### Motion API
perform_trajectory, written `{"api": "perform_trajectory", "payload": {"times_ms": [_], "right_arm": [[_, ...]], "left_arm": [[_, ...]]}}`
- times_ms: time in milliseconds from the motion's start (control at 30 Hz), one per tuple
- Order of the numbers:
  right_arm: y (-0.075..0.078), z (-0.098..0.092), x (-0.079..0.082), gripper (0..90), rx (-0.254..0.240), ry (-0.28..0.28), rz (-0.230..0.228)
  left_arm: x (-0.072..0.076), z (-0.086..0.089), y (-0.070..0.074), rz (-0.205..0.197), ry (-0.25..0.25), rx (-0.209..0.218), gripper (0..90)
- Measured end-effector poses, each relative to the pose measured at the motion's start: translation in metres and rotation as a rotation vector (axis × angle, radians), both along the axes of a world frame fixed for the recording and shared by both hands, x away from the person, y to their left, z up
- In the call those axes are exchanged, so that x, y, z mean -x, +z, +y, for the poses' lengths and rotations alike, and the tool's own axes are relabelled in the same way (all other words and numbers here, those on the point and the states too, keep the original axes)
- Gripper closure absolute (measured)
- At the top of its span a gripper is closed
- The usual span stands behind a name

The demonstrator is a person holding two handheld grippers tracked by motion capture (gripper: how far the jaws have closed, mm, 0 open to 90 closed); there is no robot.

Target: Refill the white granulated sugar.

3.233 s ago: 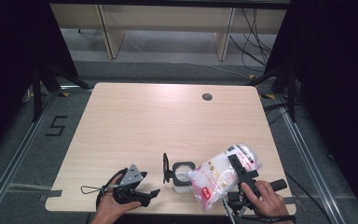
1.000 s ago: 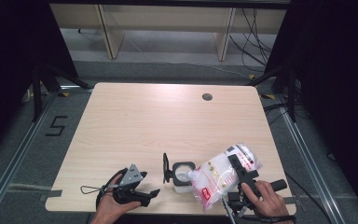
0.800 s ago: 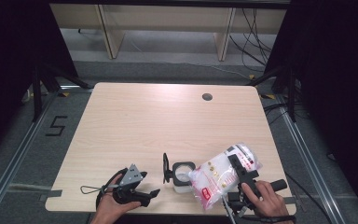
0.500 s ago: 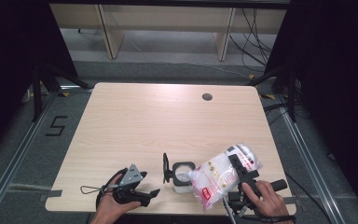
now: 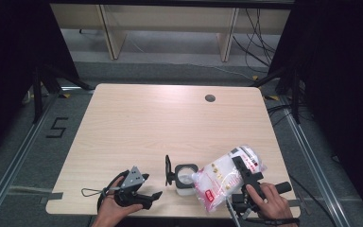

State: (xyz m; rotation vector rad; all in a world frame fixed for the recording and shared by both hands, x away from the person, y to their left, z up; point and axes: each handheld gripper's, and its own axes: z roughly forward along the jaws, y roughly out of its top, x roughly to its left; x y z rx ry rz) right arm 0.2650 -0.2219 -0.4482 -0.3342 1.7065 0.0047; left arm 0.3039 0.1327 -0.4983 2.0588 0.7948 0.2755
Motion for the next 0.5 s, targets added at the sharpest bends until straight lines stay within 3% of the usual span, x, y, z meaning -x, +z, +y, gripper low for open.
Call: {"api": "perform_trajectory", "payload": {"times_ms": [100, 167, 200, 367, 400, 500], "right_arm": [[-0.0005, -0.0003, 0.0000, 41.8, -0.004, 0.000, -0.002], [-0.0024, -0.0008, -0.0019, 41.8, -0.032, 0.041, -0.040], [0.0002, 0.0000, -0.0017, 41.9, -0.007, 0.045, -0.043], [-0.0002, -0.0002, -0.0003, 41.9, -0.016, 0.019, -0.027], [-0.0024, -0.0014, -0.0009, 41.9, -0.047, 0.027, -0.033], [-0.0015, -0.0013, -0.0015, 41.9, -0.034, 0.035, -0.034]], "left_arm": [[-0.0001, 0.0000, 0.0000, -0.002, 0.001, 0.001, 21.1], [-0.0002, 0.0000, -0.0001, -0.001, 0.002, 0.000, 21.1], [-0.0001, 0.0001, 0.0000, -0.002, 0.001, 0.001, 21.1], [-0.0016, 0.0013, 0.0005, -0.021, -0.017, -0.014, 21.1], [-0.0015, 0.0011, 0.0005, -0.020, -0.016, -0.013, 21.1], [-0.0004, 0.0004, 0.0001, -0.007, -0.001, -0.001, 21.1]]}}
